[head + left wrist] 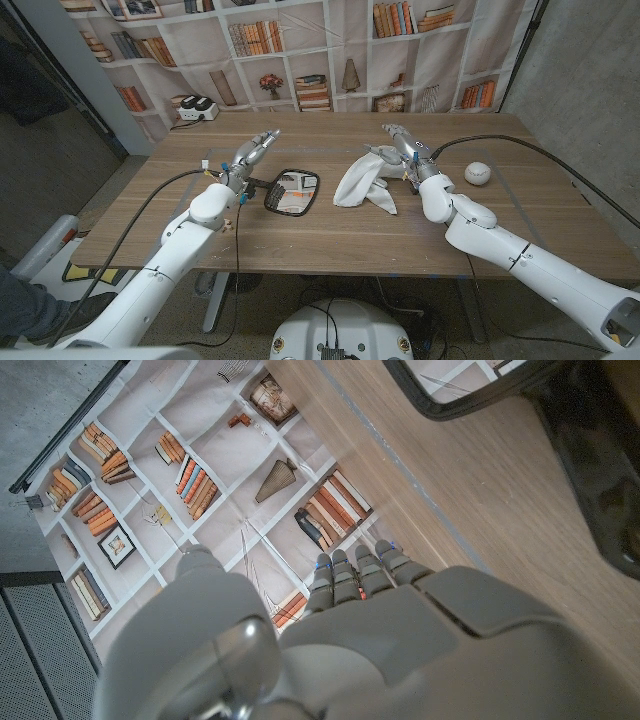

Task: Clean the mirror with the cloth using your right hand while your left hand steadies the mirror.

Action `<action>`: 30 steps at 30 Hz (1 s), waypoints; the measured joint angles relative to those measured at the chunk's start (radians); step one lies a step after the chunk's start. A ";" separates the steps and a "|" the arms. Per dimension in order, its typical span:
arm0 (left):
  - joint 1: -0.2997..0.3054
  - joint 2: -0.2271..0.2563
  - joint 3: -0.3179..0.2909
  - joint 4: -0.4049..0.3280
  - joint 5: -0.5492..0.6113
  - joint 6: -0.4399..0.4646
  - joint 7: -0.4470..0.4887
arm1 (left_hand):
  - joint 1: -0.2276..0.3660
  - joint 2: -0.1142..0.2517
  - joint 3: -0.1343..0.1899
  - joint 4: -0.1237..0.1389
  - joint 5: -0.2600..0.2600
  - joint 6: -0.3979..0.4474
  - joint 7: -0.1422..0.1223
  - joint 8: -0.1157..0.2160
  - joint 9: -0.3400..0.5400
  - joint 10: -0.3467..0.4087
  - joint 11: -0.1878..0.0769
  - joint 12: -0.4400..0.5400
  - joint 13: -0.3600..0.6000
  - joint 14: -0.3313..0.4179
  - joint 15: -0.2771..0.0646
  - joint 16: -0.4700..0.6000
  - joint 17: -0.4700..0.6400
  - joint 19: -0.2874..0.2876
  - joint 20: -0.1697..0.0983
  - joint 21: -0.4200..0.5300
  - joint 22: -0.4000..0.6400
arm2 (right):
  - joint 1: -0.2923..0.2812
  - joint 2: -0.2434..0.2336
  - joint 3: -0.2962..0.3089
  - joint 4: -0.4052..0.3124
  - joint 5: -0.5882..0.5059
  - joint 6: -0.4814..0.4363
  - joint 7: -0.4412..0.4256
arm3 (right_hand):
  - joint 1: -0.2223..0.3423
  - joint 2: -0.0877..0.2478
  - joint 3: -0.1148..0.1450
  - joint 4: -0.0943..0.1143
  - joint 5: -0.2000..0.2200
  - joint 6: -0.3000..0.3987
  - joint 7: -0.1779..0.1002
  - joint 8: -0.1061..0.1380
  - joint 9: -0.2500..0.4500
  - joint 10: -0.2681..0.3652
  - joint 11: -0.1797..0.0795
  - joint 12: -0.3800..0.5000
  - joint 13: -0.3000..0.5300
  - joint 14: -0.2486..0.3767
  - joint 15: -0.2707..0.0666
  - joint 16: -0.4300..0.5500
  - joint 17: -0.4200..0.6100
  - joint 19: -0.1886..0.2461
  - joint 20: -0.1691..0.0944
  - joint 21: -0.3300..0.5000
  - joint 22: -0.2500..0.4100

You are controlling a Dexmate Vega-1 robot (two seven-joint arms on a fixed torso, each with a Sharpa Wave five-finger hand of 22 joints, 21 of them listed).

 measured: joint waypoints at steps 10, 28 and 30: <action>-0.028 -0.004 0.016 0.019 0.000 0.003 -0.011 | 0.000 0.000 0.000 0.000 0.000 0.000 0.000 -0.004 0.000 0.000 0.000 -0.008 0.000 0.000 0.000 0.000 0.000 -0.003 0.003 -0.006 0.000 | 0.009 -0.023 -0.019 -0.029 -0.025 -0.069 0.064 | 0.013 -0.013 0.002 -0.015 0.000 -0.017 0.010 -0.004 0.000 -0.009 0.009 0.000 0.000 0.005 0.015 0.004 0.000 0.000 0.000 -0.009 0.000; -0.027 -0.001 0.016 0.000 0.006 0.027 -0.013 | 0.007 0.007 0.000 0.000 -0.004 -0.004 -0.004 -0.008 0.005 -0.005 0.005 -0.008 0.000 0.000 0.000 0.000 0.000 -0.008 0.008 -0.010 0.000 | 0.056 -0.041 -0.082 -0.045 -0.047 -0.154 0.169 | 0.056 -0.039 -0.004 -0.048 0.024 -0.022 0.063 0.001 0.000 0.007 0.029 0.012 0.000 0.043 0.021 0.008 0.000 0.050 -0.007 -0.016 -0.002; -0.027 -0.002 0.016 -0.001 0.006 0.027 -0.013 | 0.007 0.007 0.000 0.000 -0.004 -0.004 -0.004 -0.008 0.005 -0.005 0.005 -0.008 0.000 0.000 0.000 0.000 0.000 -0.008 0.008 -0.010 0.000 | 0.061 -0.041 -0.089 -0.043 -0.049 -0.180 0.198 | 0.057 -0.038 -0.004 -0.048 0.025 -0.022 0.063 0.001 0.000 0.003 0.033 0.012 -0.001 0.043 0.021 0.008 0.000 0.050 -0.007 -0.017 -0.002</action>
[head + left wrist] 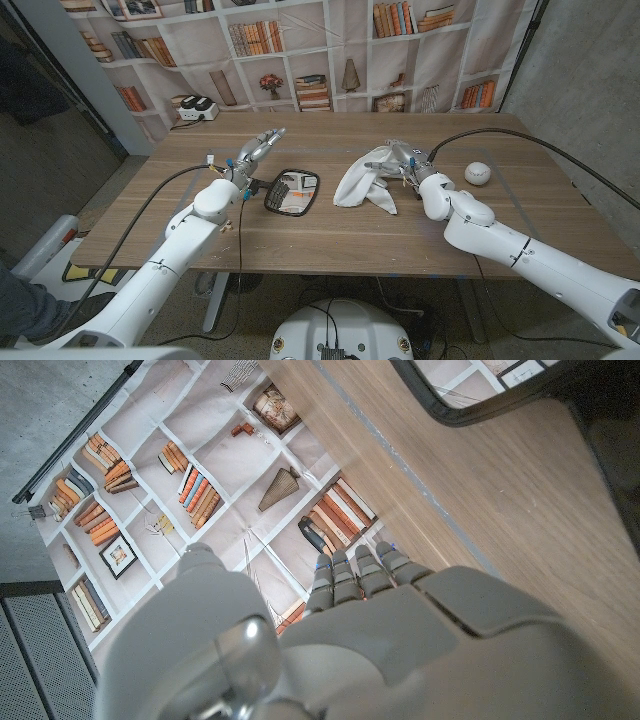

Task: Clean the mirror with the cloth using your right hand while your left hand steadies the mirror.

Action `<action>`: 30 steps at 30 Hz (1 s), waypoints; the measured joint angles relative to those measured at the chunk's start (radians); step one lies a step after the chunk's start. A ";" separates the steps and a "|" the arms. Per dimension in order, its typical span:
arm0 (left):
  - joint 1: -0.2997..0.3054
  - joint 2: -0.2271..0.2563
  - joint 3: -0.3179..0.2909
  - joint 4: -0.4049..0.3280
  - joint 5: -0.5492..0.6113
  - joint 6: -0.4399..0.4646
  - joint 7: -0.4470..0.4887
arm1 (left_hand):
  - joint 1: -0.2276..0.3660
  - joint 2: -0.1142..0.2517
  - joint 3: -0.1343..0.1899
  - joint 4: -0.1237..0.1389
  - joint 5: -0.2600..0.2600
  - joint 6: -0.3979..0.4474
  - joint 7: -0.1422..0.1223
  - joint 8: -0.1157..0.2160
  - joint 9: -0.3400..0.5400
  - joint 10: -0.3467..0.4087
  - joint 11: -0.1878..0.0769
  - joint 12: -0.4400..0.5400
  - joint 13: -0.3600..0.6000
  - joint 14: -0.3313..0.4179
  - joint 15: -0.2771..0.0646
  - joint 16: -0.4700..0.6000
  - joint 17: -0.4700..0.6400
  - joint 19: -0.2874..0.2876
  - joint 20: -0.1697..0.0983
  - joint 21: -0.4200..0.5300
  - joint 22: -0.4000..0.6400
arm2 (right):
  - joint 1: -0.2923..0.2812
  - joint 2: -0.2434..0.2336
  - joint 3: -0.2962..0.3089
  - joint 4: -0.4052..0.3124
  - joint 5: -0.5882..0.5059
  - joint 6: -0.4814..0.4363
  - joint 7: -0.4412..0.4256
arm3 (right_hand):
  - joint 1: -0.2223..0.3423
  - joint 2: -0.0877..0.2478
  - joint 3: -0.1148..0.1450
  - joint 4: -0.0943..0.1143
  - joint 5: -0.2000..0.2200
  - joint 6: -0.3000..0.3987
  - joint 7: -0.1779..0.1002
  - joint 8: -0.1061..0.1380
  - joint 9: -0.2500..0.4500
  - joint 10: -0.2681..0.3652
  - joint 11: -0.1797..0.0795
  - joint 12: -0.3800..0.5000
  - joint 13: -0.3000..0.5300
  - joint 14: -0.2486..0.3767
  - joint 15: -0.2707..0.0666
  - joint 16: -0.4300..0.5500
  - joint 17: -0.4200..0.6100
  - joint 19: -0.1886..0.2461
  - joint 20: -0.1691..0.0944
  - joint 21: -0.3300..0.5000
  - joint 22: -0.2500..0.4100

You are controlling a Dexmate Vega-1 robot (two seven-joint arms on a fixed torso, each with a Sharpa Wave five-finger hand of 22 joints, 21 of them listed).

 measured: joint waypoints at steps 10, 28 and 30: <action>-0.001 -0.006 0.002 0.004 -0.002 0.003 0.000 | 0.005 0.005 0.000 0.000 -0.004 0.000 0.000 -0.008 0.000 0.000 0.000 0.000 0.000 0.006 0.006 0.000 0.000 -0.007 0.007 0.000 0.000 | 0.034 0.003 -0.043 0.010 -0.018 -0.058 0.066 | 0.074 0.004 0.025 -0.028 0.025 0.000 0.000 0.011 0.000 0.029 0.001 0.008 -0.002 0.029 -0.008 0.007 0.000 0.042 -0.007 0.000 0.000; 0.000 -0.008 0.001 0.002 -0.002 0.004 0.000 | 0.012 0.012 0.000 0.000 -0.004 0.004 0.004 -0.008 0.000 0.000 0.000 0.000 0.000 0.011 0.011 0.000 0.000 -0.007 0.007 0.000 0.000 | 0.108 0.029 -0.134 0.042 -0.064 -0.167 0.168 | 0.149 -0.007 0.035 -0.040 0.044 0.031 0.002 0.018 0.000 0.086 -0.007 0.023 -0.002 0.084 -0.016 0.011 0.000 0.113 -0.009 0.000 -0.003; 0.000 -0.008 0.001 0.002 -0.002 0.003 0.000 | 0.009 0.018 0.000 0.000 -0.004 0.004 0.004 -0.008 0.000 0.000 0.000 0.000 0.000 0.011 0.011 0.000 0.000 -0.007 0.007 0.000 0.000 | 0.118 0.032 -0.145 0.046 -0.069 -0.182 0.182 | 0.168 -0.008 0.035 -0.040 0.044 0.042 0.005 0.022 0.000 0.106 -0.011 0.033 -0.002 0.106 -0.024 0.015 0.000 0.131 -0.009 0.000 -0.003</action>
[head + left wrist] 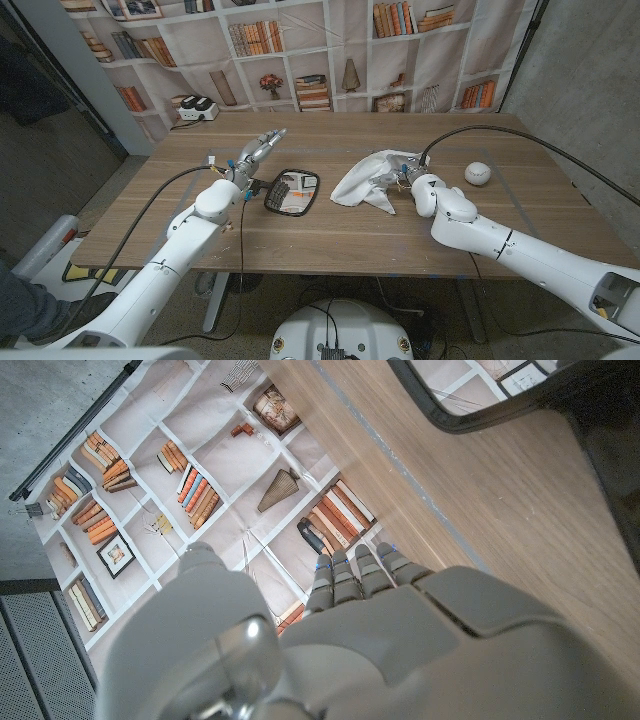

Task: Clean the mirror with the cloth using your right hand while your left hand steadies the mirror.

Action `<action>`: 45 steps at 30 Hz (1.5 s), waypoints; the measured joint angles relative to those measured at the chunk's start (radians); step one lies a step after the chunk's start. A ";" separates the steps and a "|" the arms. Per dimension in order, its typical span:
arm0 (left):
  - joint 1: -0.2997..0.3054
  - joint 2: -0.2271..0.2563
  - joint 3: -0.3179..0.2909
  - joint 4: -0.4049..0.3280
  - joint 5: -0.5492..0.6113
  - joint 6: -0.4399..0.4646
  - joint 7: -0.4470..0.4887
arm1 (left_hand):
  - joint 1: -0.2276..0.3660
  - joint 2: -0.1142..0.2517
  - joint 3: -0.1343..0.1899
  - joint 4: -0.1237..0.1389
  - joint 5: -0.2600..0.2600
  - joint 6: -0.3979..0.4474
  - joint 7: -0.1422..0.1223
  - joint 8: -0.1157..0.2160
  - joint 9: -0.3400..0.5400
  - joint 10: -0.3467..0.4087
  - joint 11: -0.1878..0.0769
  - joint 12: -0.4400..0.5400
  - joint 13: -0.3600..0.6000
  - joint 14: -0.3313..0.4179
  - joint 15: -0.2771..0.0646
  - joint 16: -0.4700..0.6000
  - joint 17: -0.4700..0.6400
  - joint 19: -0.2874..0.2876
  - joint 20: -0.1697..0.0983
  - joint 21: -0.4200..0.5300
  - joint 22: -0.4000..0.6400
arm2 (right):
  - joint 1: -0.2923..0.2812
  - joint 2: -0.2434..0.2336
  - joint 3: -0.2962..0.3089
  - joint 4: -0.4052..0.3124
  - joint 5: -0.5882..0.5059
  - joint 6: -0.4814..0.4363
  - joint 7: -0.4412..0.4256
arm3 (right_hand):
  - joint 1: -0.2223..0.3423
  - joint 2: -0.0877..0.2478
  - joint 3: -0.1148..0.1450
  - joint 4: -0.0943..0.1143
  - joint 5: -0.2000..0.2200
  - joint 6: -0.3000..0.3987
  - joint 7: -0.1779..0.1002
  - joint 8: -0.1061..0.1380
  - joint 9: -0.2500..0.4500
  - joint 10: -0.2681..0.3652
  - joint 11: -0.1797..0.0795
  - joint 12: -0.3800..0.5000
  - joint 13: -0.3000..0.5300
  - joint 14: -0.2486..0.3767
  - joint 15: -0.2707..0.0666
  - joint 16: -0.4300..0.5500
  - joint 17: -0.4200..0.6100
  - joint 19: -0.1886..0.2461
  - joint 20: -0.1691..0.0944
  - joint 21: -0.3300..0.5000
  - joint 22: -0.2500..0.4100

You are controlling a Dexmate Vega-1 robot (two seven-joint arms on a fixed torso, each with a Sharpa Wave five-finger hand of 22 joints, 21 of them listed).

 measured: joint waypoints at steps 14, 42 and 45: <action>-0.001 0.000 0.000 0.000 0.000 -0.002 -0.001 | 0.000 0.000 0.000 0.000 -0.004 0.000 0.000 0.000 0.000 0.000 0.000 -0.007 0.000 0.000 0.000 0.000 0.000 -0.007 -0.007 -0.004 0.000 | 0.048 0.016 -0.058 0.016 -0.020 -0.073 0.052 | 0.143 0.029 0.039 -0.005 0.016 0.112 -0.028 0.019 0.000 0.138 -0.054 0.025 -0.001 0.158 -0.068 0.009 -0.001 0.152 -0.026 0.012 0.004; 0.010 0.006 -0.009 -0.017 -0.001 -0.003 0.003 | 0.000 -0.001 0.000 0.000 -0.008 0.004 -0.004 0.000 0.000 0.000 0.000 -0.007 0.000 0.000 0.000 0.000 0.000 -0.020 -0.009 -0.004 0.000 | 0.071 0.040 -0.103 0.053 -0.021 -0.096 0.033 | 0.456 0.130 0.093 0.002 -0.074 0.579 -0.253 0.075 0.024 0.645 -0.281 0.087 0.006 0.811 -0.190 0.132 0.071 0.581 -0.087 0.228 0.098; 0.008 0.007 -0.010 -0.018 -0.001 -0.003 0.002 | 0.000 -0.001 0.000 0.000 -0.008 0.004 -0.004 0.000 0.000 0.000 0.000 -0.007 0.000 0.000 0.000 0.000 0.000 -0.020 -0.009 -0.004 0.000 | 0.067 0.043 -0.100 0.057 -0.017 -0.091 0.006 | 0.486 0.126 0.075 0.005 -0.078 0.623 -0.266 0.087 0.038 0.697 -0.291 0.095 0.008 0.865 -0.205 0.154 0.082 0.601 -0.092 0.274 0.124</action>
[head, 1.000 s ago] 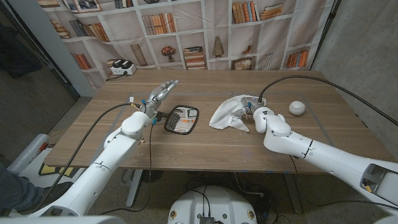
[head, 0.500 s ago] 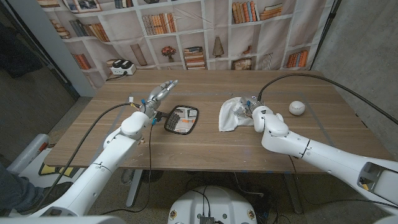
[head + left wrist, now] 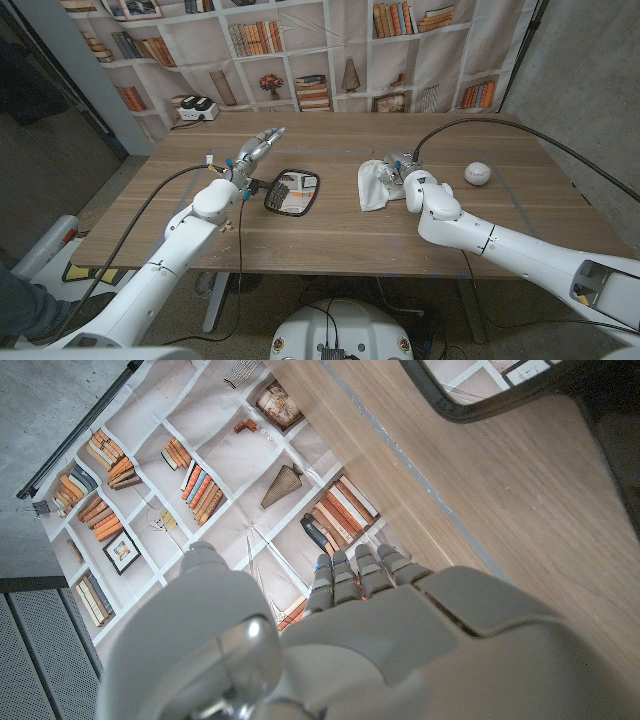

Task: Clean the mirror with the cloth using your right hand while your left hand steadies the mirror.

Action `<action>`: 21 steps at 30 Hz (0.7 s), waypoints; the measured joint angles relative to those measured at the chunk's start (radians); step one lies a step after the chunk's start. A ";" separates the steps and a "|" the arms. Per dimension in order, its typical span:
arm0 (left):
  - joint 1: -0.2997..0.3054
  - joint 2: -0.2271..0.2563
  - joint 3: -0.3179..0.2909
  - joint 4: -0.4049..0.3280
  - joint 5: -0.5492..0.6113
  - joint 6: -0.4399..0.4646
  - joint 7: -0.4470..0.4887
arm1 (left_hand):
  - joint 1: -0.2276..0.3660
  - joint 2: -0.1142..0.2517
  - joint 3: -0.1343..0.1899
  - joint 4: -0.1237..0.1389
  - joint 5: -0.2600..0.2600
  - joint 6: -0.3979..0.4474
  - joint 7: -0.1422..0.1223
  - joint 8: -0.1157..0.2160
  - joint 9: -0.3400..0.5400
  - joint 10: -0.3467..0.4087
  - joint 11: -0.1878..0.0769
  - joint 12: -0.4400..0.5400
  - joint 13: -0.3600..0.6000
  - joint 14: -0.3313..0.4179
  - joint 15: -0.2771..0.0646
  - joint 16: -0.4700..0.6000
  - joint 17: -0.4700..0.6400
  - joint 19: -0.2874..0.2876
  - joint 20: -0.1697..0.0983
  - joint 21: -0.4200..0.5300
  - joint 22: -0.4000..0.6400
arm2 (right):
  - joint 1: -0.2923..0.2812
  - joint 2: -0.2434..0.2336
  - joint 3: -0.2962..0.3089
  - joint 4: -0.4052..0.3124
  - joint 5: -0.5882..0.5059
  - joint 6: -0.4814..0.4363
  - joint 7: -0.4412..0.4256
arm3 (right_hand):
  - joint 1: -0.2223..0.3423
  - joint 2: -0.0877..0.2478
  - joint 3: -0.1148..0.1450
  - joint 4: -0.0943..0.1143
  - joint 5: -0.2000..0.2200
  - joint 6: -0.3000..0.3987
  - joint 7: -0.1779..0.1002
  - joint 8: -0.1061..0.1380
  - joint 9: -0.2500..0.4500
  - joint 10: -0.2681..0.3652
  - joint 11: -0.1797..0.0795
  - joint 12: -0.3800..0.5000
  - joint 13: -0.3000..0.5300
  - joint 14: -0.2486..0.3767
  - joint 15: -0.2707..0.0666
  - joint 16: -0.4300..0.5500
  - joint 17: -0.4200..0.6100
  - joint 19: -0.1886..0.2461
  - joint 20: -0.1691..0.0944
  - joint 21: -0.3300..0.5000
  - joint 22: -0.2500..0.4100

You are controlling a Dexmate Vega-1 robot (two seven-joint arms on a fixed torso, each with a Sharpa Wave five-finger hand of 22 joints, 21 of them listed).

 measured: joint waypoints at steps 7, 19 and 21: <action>-0.005 0.000 0.004 0.002 0.004 0.000 0.000 | 0.002 0.002 0.000 0.000 0.000 0.000 0.000 0.000 0.000 0.001 0.000 0.000 0.000 0.000 0.000 0.000 0.000 0.000 0.000 0.000 0.000 | -0.011 0.009 0.001 0.014 0.000 0.003 -0.036 | 0.069 -0.011 -0.027 -0.001 -0.004 0.084 -0.020 0.019 0.033 0.143 -0.007 0.032 0.006 0.106 -0.043 0.042 0.017 0.036 -0.009 0.131 0.080; 0.006 0.011 0.007 -0.029 0.035 0.046 0.031 | 0.041 0.041 0.020 -0.020 -0.005 0.023 0.002 0.000 0.000 0.031 0.005 0.000 0.000 0.026 -0.004 0.000 0.000 0.029 -0.004 0.005 0.000 | -0.050 0.020 0.031 0.018 -0.012 0.028 -0.159 | 0.117 -0.002 -0.042 0.003 -0.011 0.139 -0.032 0.025 0.076 0.182 0.017 0.058 0.024 0.146 -0.056 0.055 0.074 0.027 -0.016 0.264 0.160; 0.009 0.014 0.006 -0.036 0.044 0.064 0.040 | 0.057 0.043 0.025 -0.025 -0.008 0.031 -0.001 0.000 0.000 0.045 0.002 0.000 0.000 0.040 -0.006 0.004 0.000 0.044 -0.007 0.011 0.000 | -0.062 0.025 0.040 0.018 -0.014 0.030 -0.175 | 0.122 0.003 -0.045 0.006 -0.011 0.145 -0.033 0.025 0.082 0.187 0.023 0.059 0.024 0.153 -0.055 0.055 0.075 0.018 -0.013 0.287 0.173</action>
